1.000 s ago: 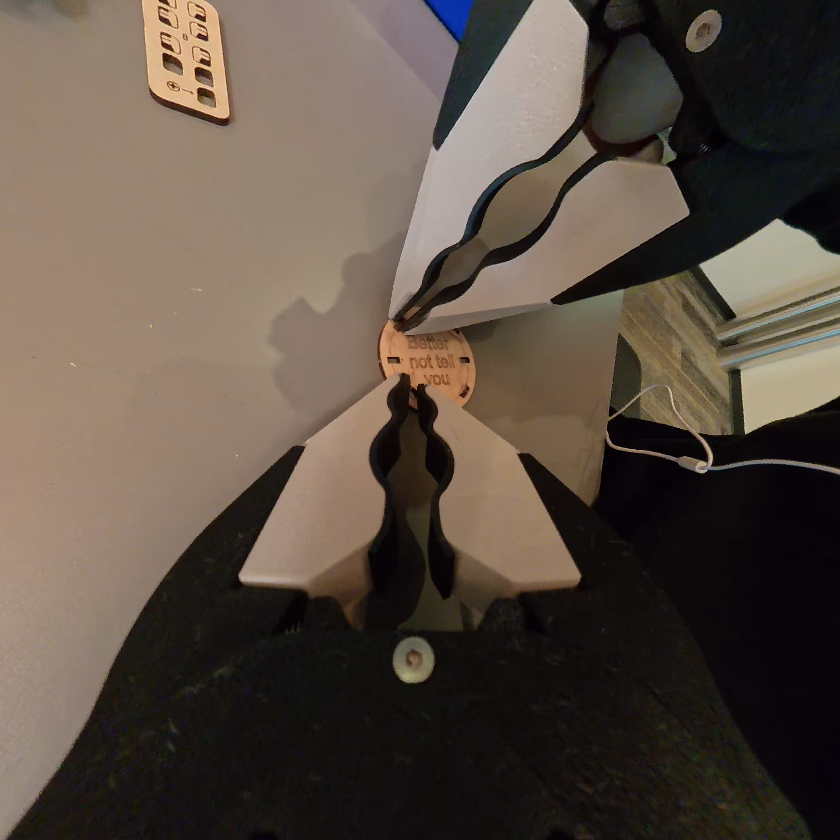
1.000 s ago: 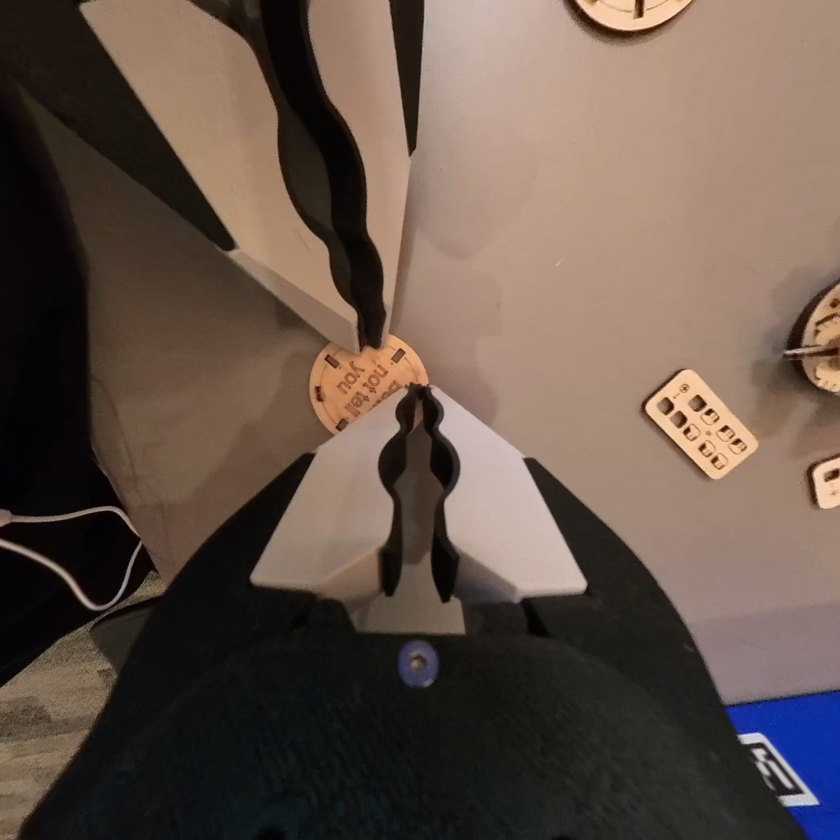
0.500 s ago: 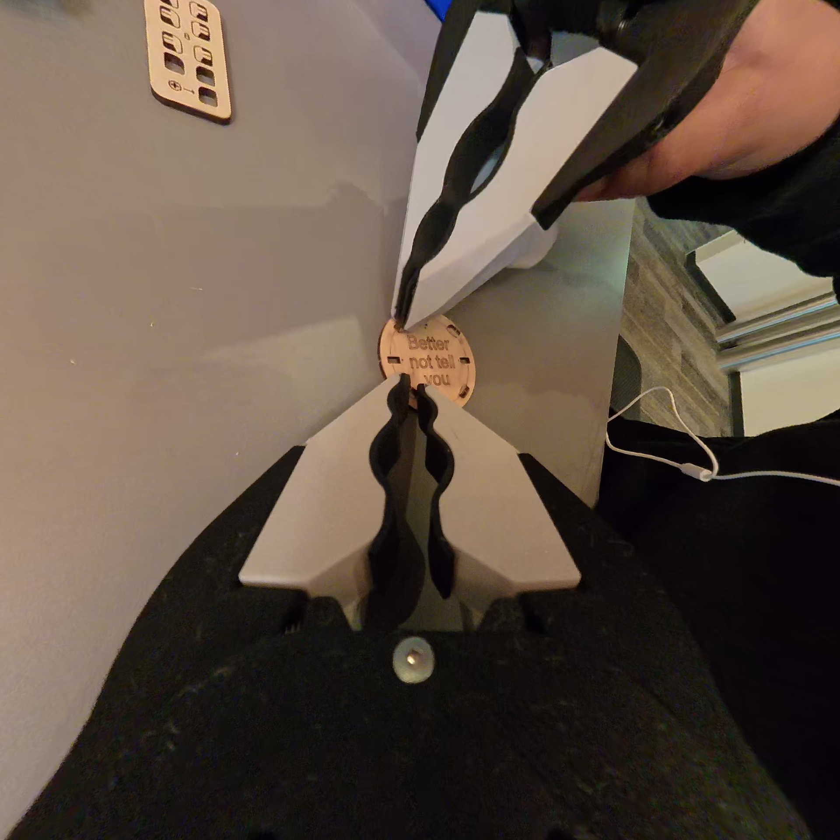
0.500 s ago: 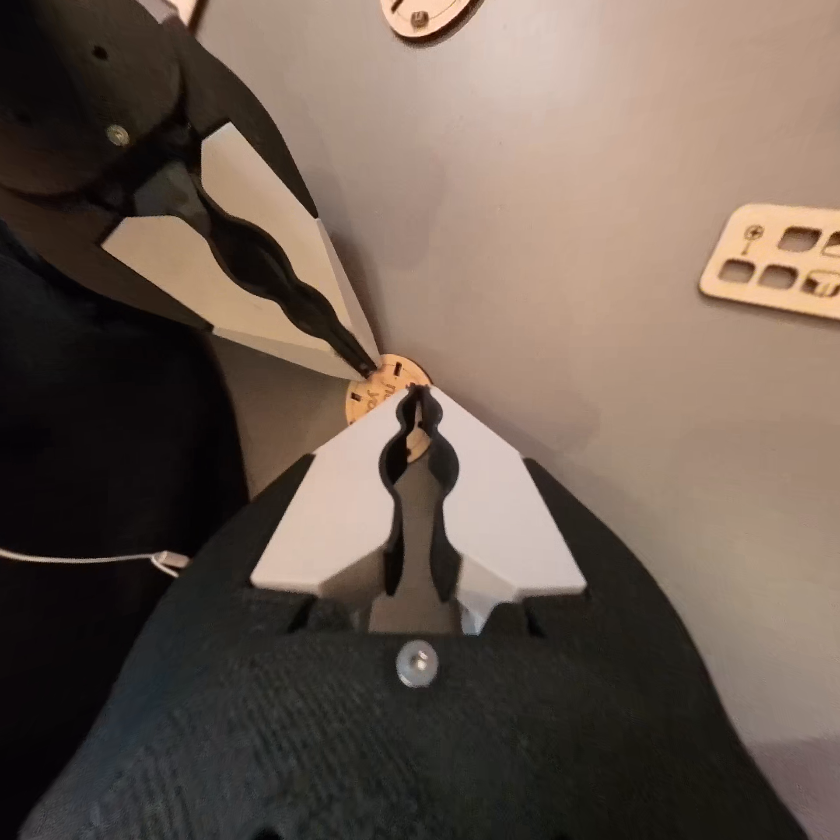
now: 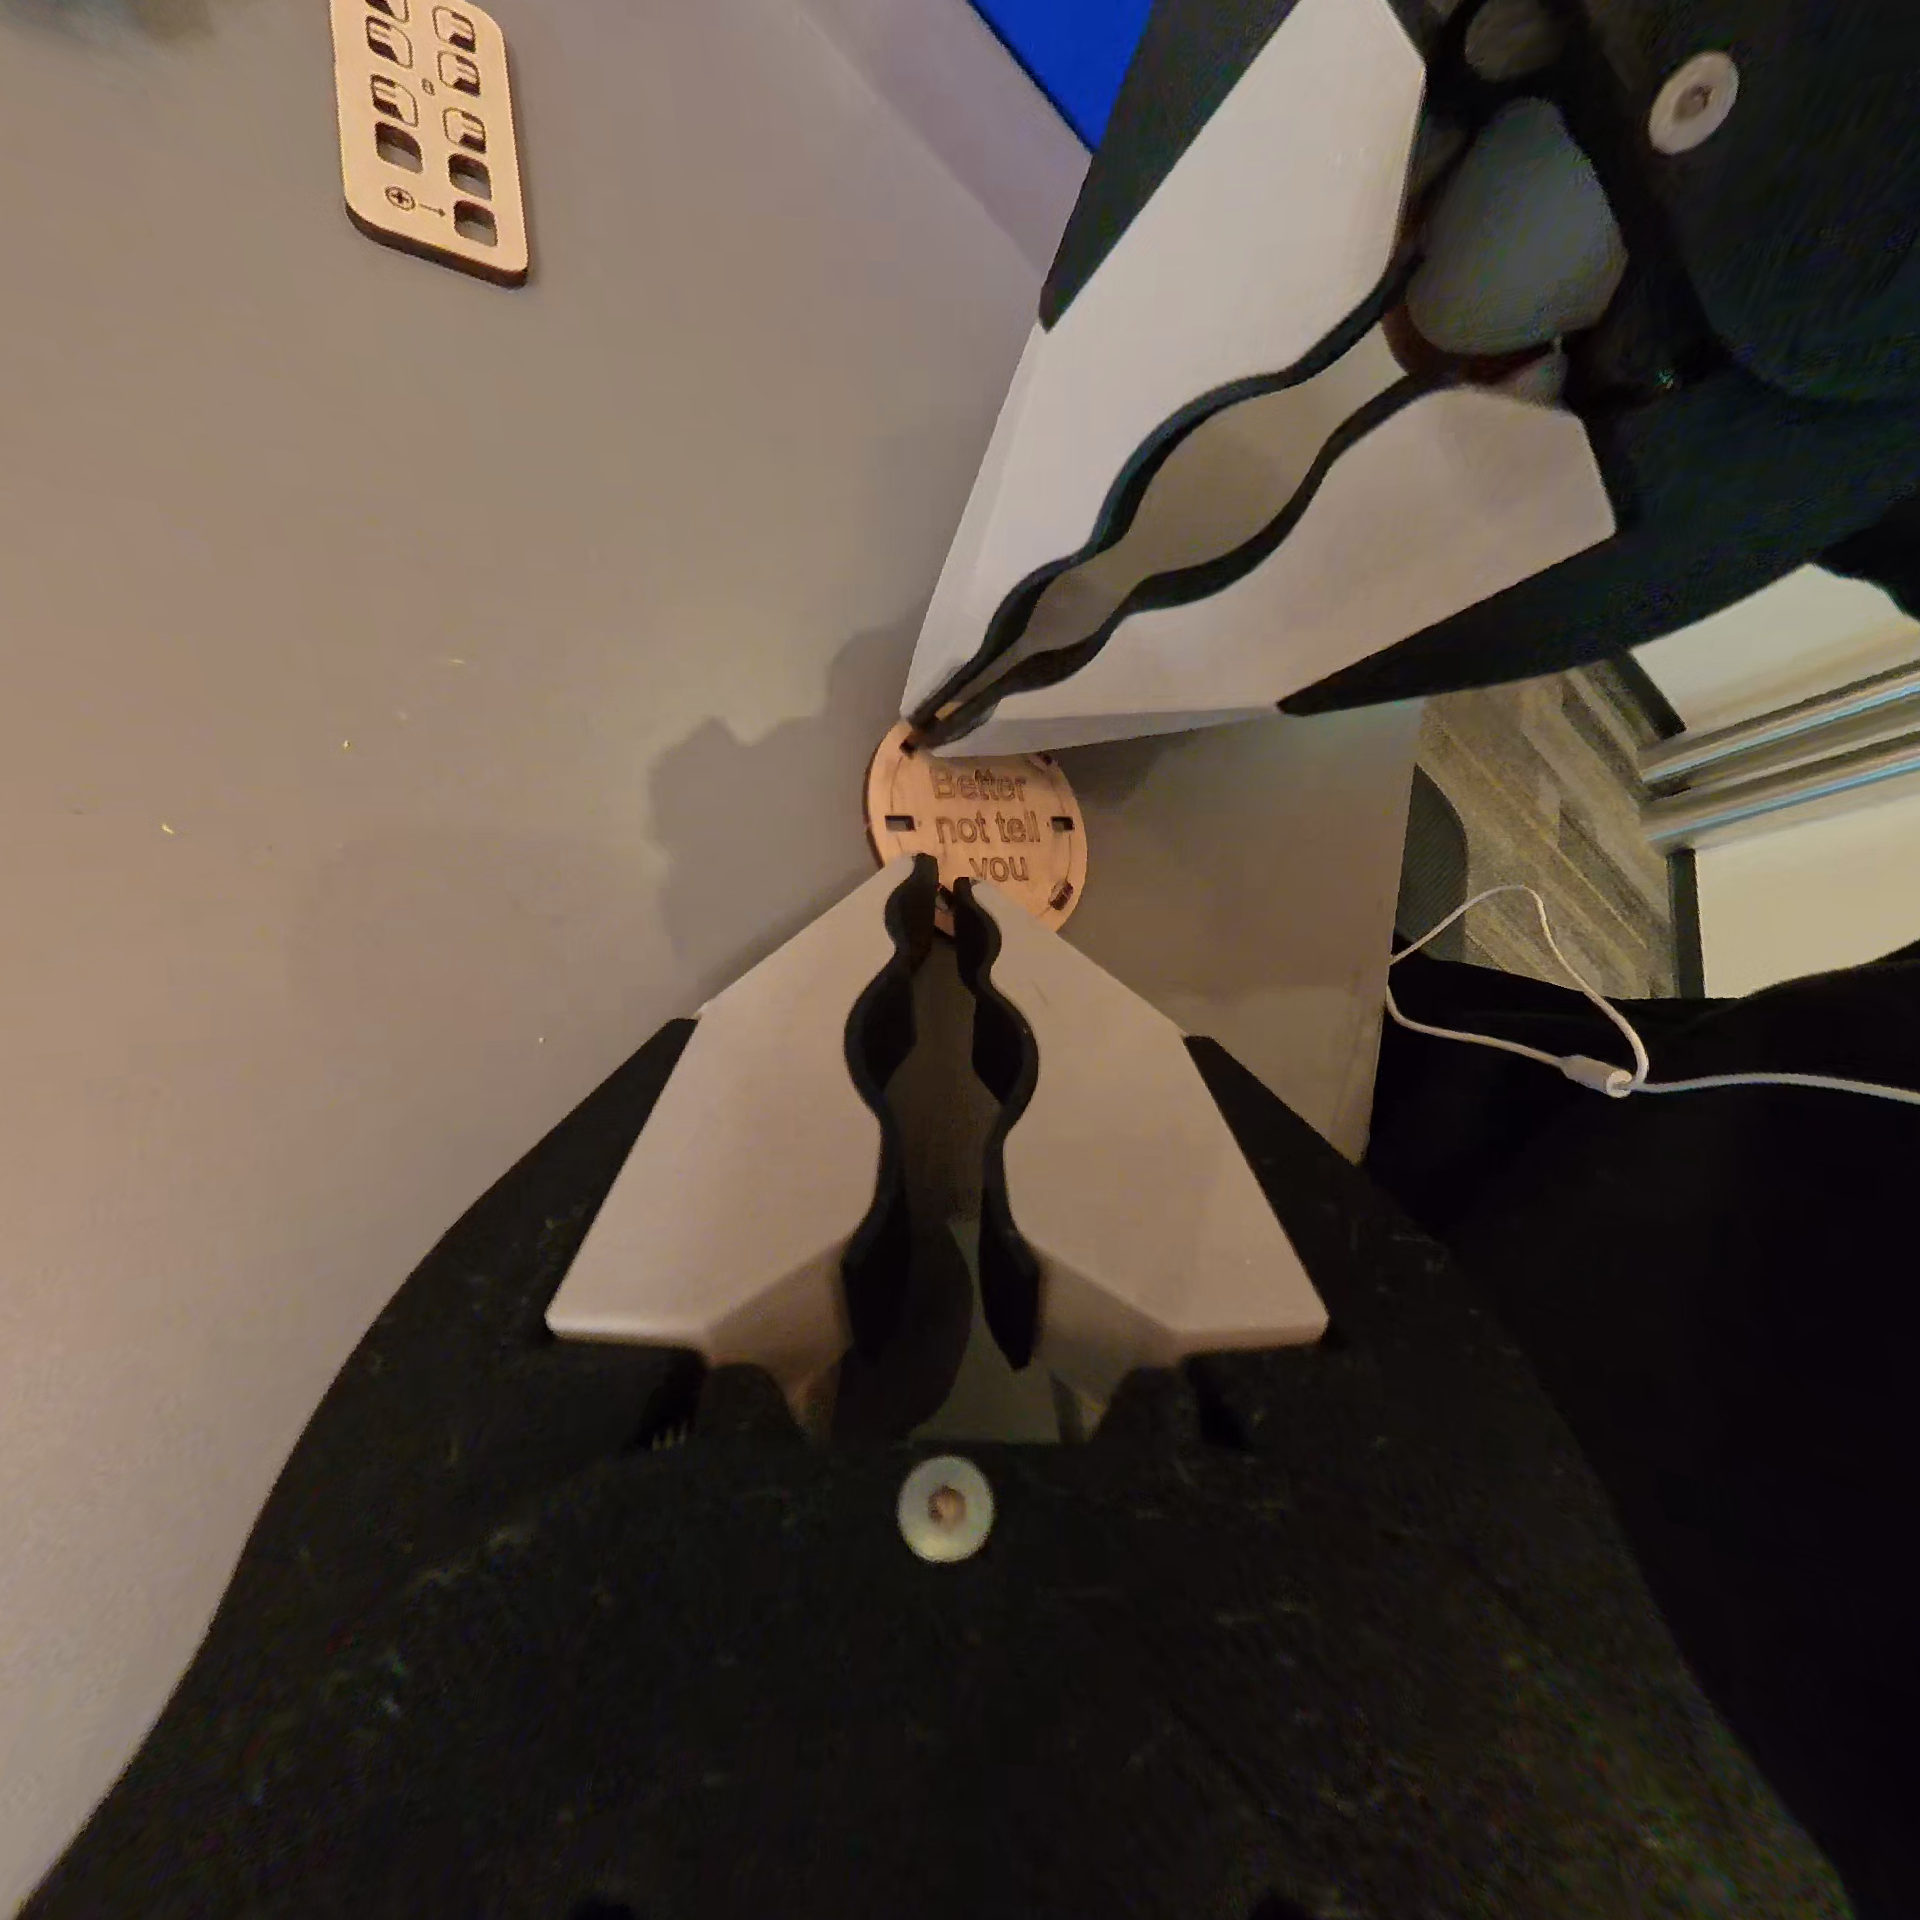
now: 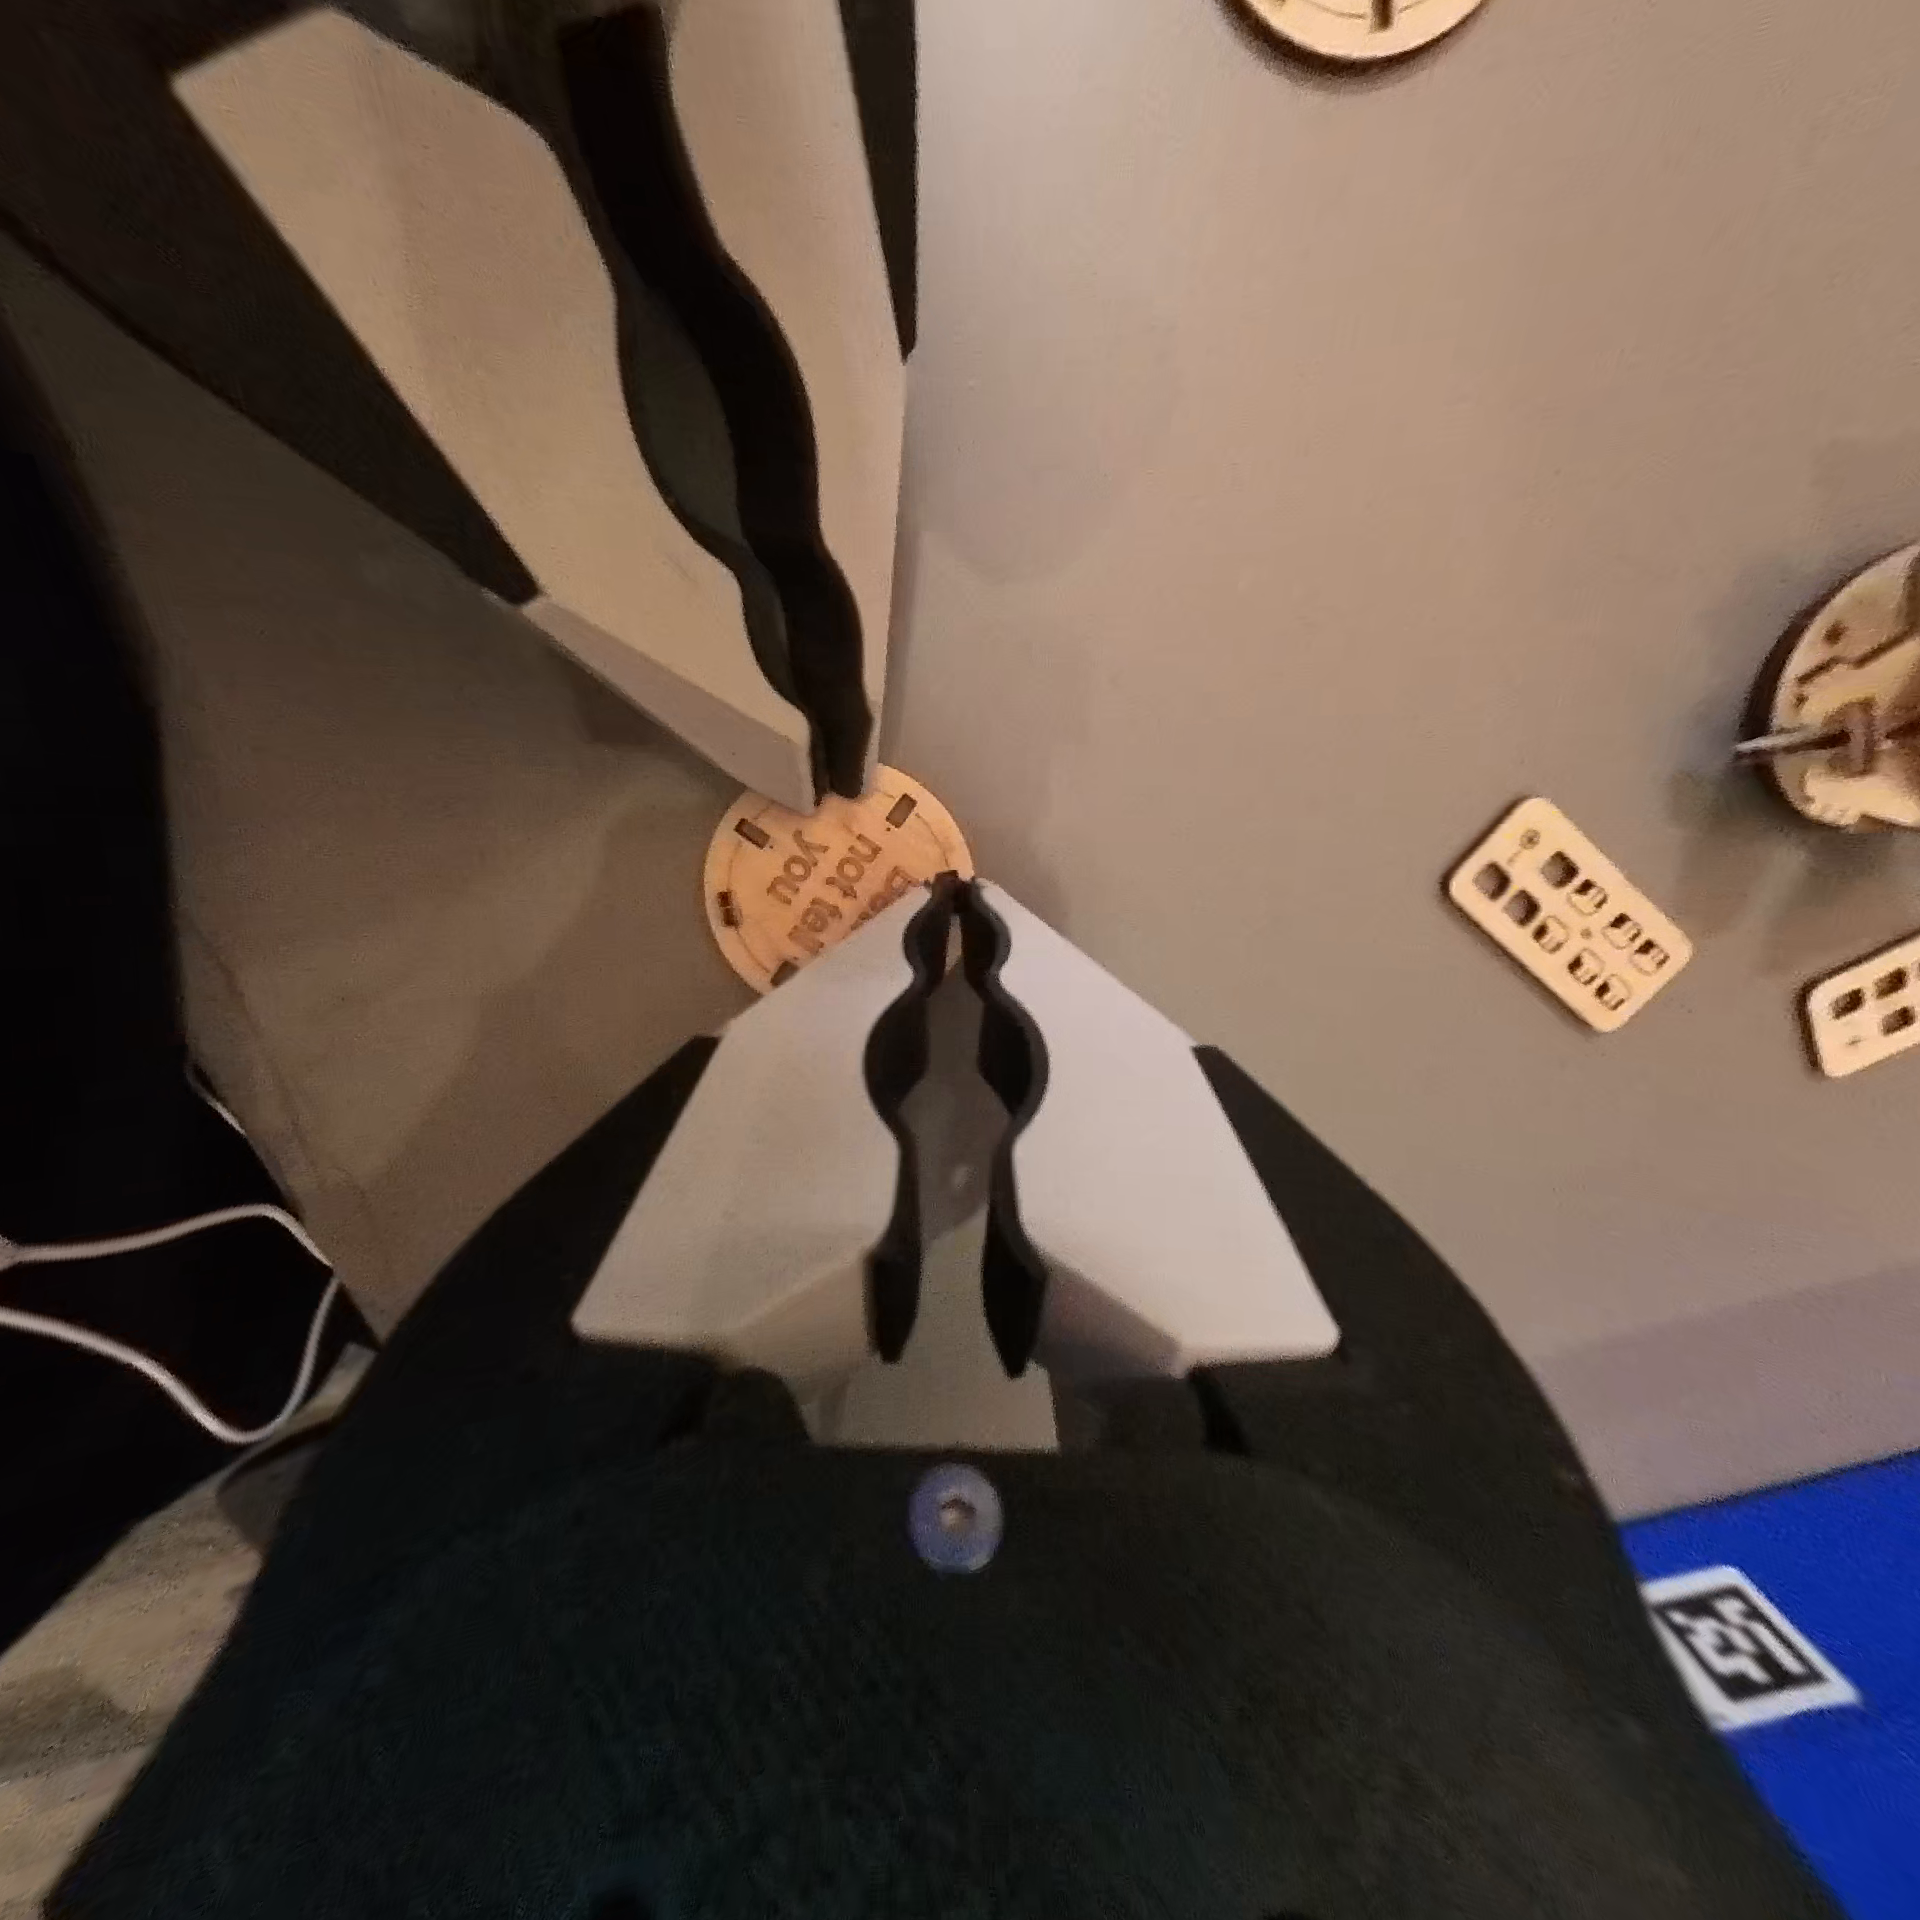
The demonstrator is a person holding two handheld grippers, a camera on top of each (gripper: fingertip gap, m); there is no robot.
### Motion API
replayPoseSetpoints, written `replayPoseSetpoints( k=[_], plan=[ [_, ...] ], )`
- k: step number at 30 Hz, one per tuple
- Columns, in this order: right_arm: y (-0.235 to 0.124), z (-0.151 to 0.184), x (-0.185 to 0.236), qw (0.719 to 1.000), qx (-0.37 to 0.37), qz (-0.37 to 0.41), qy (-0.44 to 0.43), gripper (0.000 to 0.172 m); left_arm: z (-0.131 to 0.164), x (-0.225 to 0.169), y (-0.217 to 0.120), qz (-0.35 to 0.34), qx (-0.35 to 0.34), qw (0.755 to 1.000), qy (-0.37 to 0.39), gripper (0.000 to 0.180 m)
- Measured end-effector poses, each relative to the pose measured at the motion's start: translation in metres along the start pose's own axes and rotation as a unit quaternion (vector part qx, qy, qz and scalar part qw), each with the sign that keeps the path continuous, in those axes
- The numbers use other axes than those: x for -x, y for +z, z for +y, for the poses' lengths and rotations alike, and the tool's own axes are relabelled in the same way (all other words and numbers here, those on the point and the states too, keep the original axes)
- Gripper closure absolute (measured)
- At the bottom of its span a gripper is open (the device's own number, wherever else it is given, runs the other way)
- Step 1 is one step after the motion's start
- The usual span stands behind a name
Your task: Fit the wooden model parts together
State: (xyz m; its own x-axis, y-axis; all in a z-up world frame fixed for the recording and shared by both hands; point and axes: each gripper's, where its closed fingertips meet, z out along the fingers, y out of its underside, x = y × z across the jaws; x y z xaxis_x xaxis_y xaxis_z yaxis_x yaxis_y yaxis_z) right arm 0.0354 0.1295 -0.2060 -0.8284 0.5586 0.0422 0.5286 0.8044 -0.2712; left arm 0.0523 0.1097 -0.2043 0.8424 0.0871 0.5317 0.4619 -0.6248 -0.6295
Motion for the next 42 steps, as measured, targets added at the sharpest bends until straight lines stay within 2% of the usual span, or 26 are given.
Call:
replayPoseSetpoints(
  k=[5, 19, 38, 42],
  plan=[
    [0.0017, -0.0002, -0.0001, 0.999, 0.035, 0.01, -0.041, 0.172, 0.0002, 0.0, -0.0001, 0.0, 0.0, 1.0, -0.001, 0.18],
    [0.0022, 0.0001, 0.002, 0.994, 0.085, 0.016, -0.073, 0.172, 0.0003, -0.0003, -0.0001, 0.003, 0.0, 1.0, -0.003, 0.18],
    [0.0034, 0.0, 0.0032, 0.99, 0.105, 0.023, -0.087, 0.171, 0.0002, -0.0005, 0.0, 0.003, -0.001, 1.0, -0.004, 0.18],
    [0.0033, -0.0013, 0.0028, 0.993, 0.08, 0.027, -0.088, 0.171, 0.0002, -0.0008, -0.0001, 0.004, 0.0, 1.0, -0.005, 0.18]
  ],
)
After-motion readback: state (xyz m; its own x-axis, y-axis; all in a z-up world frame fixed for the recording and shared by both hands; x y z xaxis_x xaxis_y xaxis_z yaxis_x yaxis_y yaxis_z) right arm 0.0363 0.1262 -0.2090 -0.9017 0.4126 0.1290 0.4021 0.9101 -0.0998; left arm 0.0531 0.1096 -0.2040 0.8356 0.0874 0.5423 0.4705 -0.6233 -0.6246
